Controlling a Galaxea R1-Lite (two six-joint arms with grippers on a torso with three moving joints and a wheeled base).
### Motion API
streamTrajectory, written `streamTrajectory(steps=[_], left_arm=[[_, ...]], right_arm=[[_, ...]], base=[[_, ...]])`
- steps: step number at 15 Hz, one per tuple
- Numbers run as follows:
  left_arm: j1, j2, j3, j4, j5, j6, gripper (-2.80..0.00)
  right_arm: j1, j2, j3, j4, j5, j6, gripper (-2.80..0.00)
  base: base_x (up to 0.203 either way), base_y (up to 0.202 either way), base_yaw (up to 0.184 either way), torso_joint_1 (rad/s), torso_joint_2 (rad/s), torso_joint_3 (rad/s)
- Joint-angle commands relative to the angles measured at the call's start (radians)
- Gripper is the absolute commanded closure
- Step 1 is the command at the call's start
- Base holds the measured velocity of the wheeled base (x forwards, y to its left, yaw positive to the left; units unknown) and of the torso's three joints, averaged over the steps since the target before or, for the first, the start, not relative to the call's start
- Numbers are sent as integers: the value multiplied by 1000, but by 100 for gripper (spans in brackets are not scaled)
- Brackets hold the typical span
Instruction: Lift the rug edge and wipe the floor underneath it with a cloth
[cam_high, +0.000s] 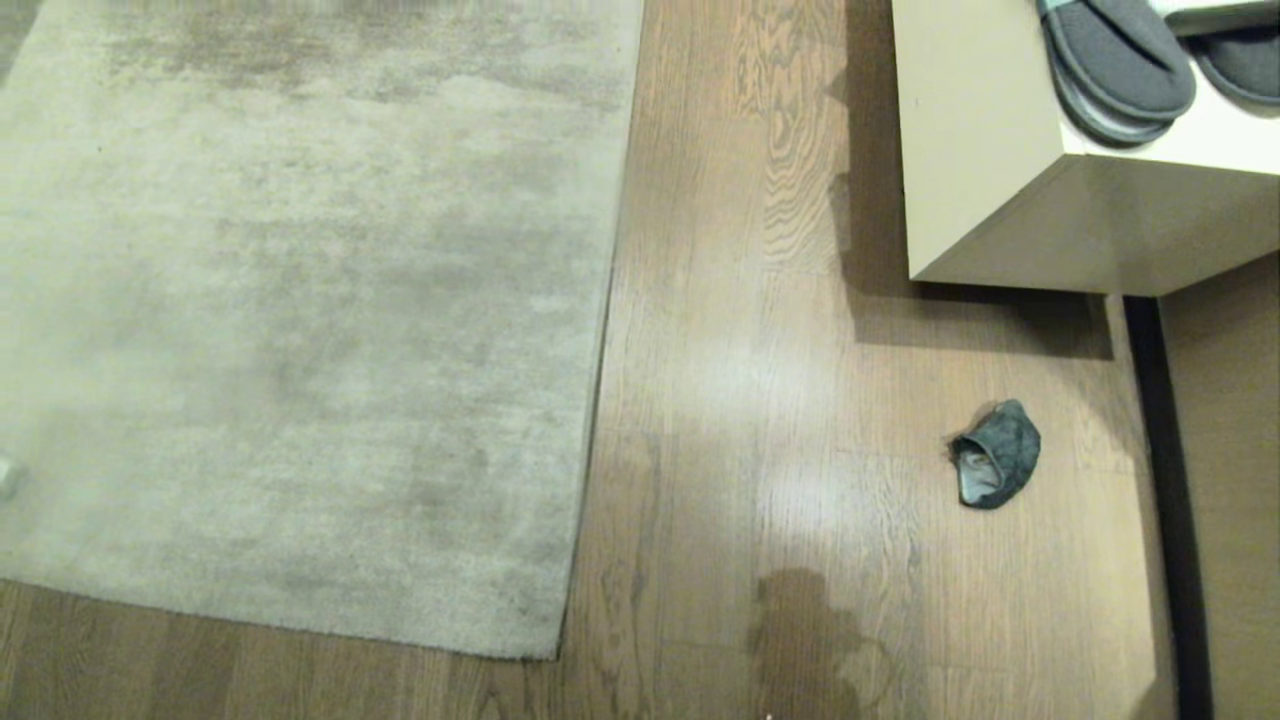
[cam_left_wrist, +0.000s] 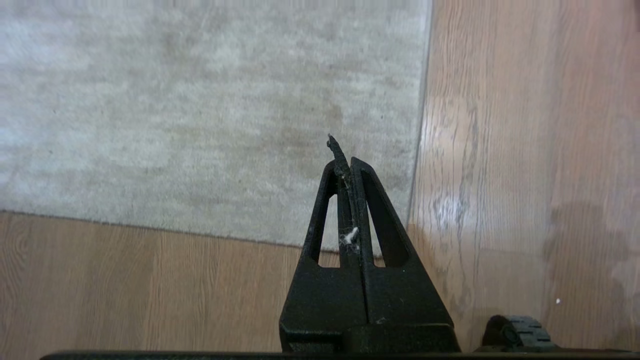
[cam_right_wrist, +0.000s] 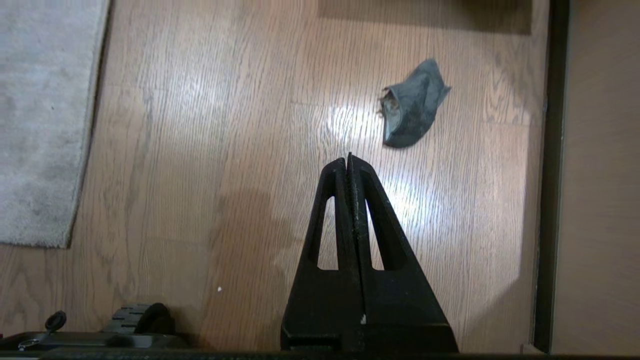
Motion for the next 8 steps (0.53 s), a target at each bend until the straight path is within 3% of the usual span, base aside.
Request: streamTrajectory(steps=[1, 8], left_arm=[[0, 1, 0, -1, 0, 0, 0], [0, 1, 0, -1, 0, 0, 0]], right_arm=[[0, 1, 0, -1, 0, 0, 0], [0, 1, 0, -1, 0, 0, 0]], base=[[0, 0, 0, 2, 2, 204], [0, 0, 0, 1, 2, 200]])
